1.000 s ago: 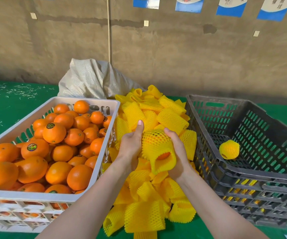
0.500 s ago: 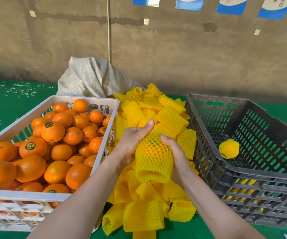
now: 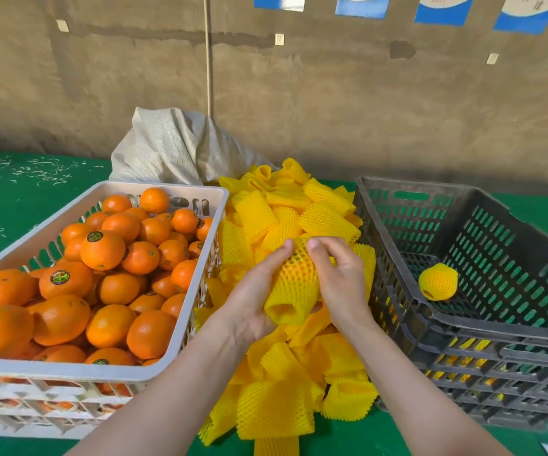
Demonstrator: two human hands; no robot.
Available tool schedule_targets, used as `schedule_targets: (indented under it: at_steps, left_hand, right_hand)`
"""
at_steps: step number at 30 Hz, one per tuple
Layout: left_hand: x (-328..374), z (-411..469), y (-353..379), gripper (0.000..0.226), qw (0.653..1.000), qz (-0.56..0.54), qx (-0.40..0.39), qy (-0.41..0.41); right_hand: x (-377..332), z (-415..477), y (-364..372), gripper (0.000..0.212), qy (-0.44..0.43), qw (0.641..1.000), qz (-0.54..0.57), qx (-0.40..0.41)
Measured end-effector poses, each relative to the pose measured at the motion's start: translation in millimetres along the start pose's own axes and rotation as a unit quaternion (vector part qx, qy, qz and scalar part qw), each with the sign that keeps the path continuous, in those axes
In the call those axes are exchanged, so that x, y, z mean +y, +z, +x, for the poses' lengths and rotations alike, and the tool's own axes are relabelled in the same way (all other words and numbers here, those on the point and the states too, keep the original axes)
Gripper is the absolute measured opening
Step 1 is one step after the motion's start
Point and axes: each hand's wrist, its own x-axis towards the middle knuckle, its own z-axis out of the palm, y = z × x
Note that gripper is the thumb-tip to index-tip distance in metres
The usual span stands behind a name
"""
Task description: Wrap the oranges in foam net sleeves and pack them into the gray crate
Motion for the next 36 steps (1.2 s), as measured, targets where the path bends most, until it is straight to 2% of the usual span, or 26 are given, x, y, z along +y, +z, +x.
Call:
schedule_targets:
  at_steps: [3,5,8,11,15,21,23,25,27,29,31,33,35,36]
  left_hand:
    - [-2,0,4,0.042,0.999,-0.002,0.017,0.033]
    - [0,0,3,0.04,0.998,0.011,0.021,0.059]
    - [3,-4,1,0.044,0.997,0.018,0.001,0.075]
    - [6,-6,-4,0.042,0.998,0.019,-0.016,0.065]
    - [9,-6,-11,0.032,0.997,0.033,-0.041,0.051]
    - [12,-12,-9,0.03,0.995,0.043,-0.082,0.041]
    - [12,-12,-4,0.03,0.996,0.031,-0.07,0.049]
    - [9,-9,0,0.03,0.997,0.012,-0.012,0.075]
    - [8,-4,4,0.029,0.991,-0.029,0.077,0.103]
    - [8,0,7,0.021,0.979,-0.045,0.146,0.136]
    - [7,5,10,0.021,0.969,-0.025,0.18,0.169]
    - [2,9,14,0.023,0.968,-0.018,0.186,0.169]
    - [-2,11,16,0.026,0.968,-0.022,0.189,0.163]
    - [-4,11,15,0.026,0.968,-0.026,0.186,0.165]
  right_hand:
    - [-1,0,3,0.033,-0.034,0.998,-0.005,0.051]
    - [-3,2,3,0.042,-0.038,0.998,0.003,0.055]
    - [-9,5,2,0.044,-0.076,0.996,-0.014,0.044]
    - [-13,12,-3,0.044,-0.081,0.997,0.004,-0.012]
    - [-17,20,-9,0.044,-0.015,0.989,0.072,-0.125]
    - [-15,24,-10,0.04,-0.009,0.983,0.096,-0.158]
    - [-13,24,-7,0.042,0.001,0.984,0.119,-0.136]
    - [-9,21,-2,0.042,0.032,0.989,0.126,-0.074]
    - [-2,15,4,0.041,0.142,0.979,0.144,-0.025]
    - [7,5,10,0.058,0.286,0.934,0.209,-0.038]
    - [8,0,15,0.058,0.361,0.892,0.271,-0.026]
    - [6,0,19,0.045,0.363,0.871,0.327,0.056]
    - [5,2,20,0.03,0.315,0.882,0.319,0.143]
    - [5,2,20,0.029,0.287,0.892,0.308,0.163]
